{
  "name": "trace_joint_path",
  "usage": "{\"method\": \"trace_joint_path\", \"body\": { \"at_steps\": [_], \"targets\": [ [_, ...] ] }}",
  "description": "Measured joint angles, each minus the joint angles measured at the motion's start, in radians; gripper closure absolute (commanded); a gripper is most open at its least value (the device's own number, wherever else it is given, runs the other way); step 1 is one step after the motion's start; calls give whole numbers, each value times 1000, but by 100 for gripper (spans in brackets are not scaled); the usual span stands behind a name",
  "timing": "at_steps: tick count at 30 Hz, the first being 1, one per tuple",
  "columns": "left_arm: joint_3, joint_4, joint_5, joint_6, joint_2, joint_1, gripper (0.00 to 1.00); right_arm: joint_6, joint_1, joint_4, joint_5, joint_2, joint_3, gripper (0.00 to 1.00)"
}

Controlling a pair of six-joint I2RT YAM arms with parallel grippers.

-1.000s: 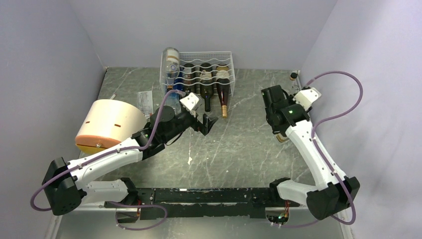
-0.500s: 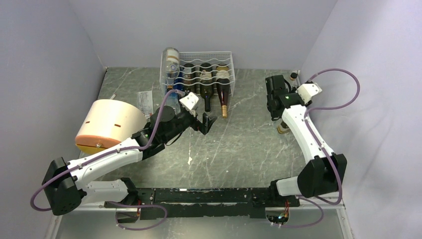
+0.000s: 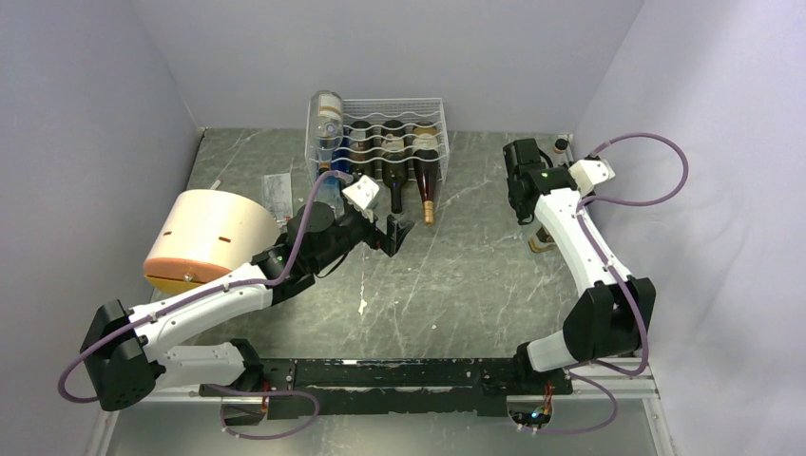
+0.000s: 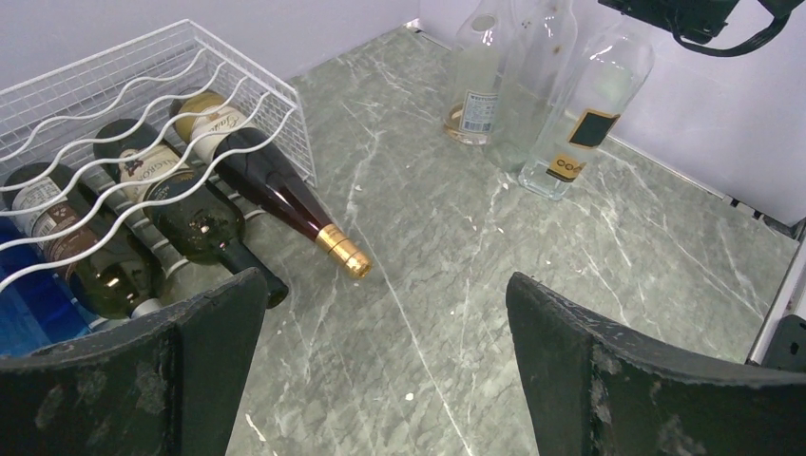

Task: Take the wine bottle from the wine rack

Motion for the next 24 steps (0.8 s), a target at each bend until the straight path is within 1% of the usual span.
{"method": "trace_joint_path", "body": {
  "at_steps": [1, 5, 8, 10, 14, 19, 21, 24],
  "targets": [
    [0, 0, -3, 0, 0, 0, 0, 11, 0, 4, -3, 1, 0, 37],
    [0, 0, -6, 0, 0, 0, 1, -5, 0, 43, -24, -9, -5, 22],
    [0, 0, -6, 0, 0, 0, 0, -99, 0, 143, -53, -72, -60, 13],
    [0, -1, -6, 0, 0, 0, 0, -171, -1, 208, -78, -134, -100, 1],
    [0, -2, -6, 0, 0, 0, 1, -336, -2, 325, -162, -253, -131, 0],
    [0, -2, -7, 0, -2, 0, 0, -592, -3, 487, -395, -400, -155, 0],
    [0, -5, -13, 2, -6, 0, 1, -703, -4, 531, -546, -469, -166, 0],
    [0, -6, -35, 14, -18, 0, 1, -845, -4, 596, -830, -584, -189, 0]
  ]
}}
